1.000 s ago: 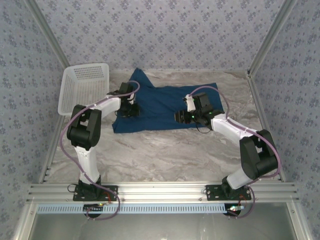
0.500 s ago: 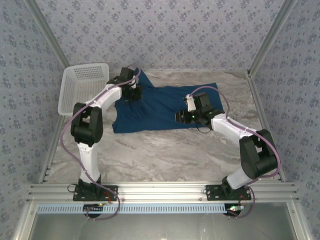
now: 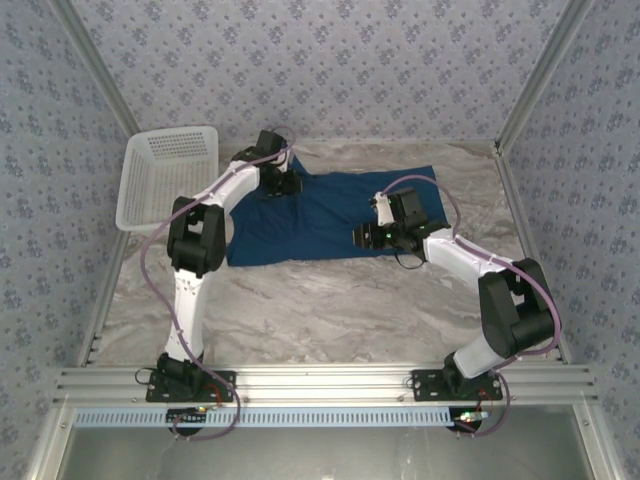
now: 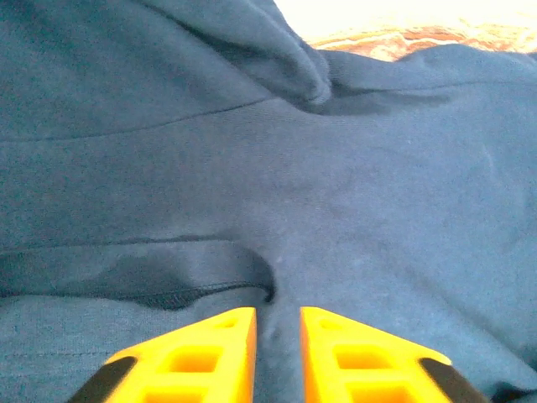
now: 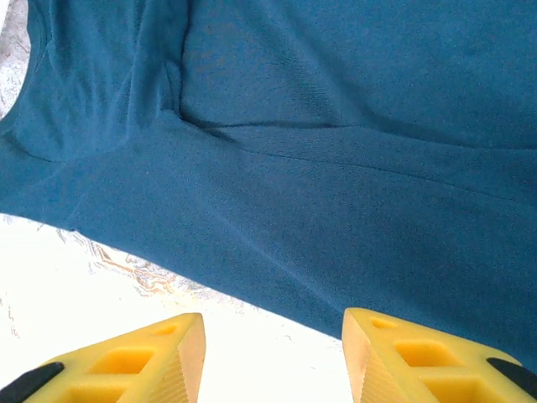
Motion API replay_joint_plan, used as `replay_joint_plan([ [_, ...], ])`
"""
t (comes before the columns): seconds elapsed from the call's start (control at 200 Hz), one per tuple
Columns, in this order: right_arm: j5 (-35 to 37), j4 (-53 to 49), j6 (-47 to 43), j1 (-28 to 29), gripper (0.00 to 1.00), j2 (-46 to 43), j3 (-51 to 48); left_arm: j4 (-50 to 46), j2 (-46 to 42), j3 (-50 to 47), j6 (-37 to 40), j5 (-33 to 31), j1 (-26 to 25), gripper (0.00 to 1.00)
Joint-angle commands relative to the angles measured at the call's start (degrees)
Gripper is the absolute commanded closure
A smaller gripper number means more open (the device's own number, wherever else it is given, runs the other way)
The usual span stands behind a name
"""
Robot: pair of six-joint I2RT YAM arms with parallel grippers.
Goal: Fold the inside-out t-shirt
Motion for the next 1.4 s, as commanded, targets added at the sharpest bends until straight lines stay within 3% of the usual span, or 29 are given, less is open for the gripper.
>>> replay_joint_plan([
  [0.0, 0.5, -0.7, 0.7, -0.4, 0.51, 0.6, -0.2, -1.1, -0.4, 2.4, 1.4, 2.5, -0.1, 0.71],
  [0.125, 0.9, -0.8, 0.8, -0.3, 0.51, 0.5, -0.2, 0.8, -4.7, -1.8, 2.0, 0.0, 0.2, 0.62],
  [0.3, 8.6, -3.9, 3.1, -2.4, 0.5, 0.8, 1.4, 9.6, -18.1, -23.2, -1.0, -2.8, 1.8, 0.57],
  [0.515, 10.1, -12.3, 6.3, -16.9, 0.5, 3.4, 4.2, 16.4, -31.0, -45.9, -2.8, -5.4, 1.7, 0.54],
  [0.884, 13.5, -21.9, 7.5, -24.3, 0.55, 18.1, 12.1, 15.5, -33.0, -57.9, -2.5, -10.1, 3.5, 0.54],
  [1.214, 15.1, -27.5, 8.3, -26.6, 0.55, 9.2, 2.2, 14.5, -42.5, -73.8, -5.4, -10.4, 3.4, 0.54],
  [1.399, 15.1, -28.5, 10.9, -26.5, 0.55, 1.4, -6.6, 12.6, -51.0, -78.2, -11.9, -10.1, -0.4, 0.53],
])
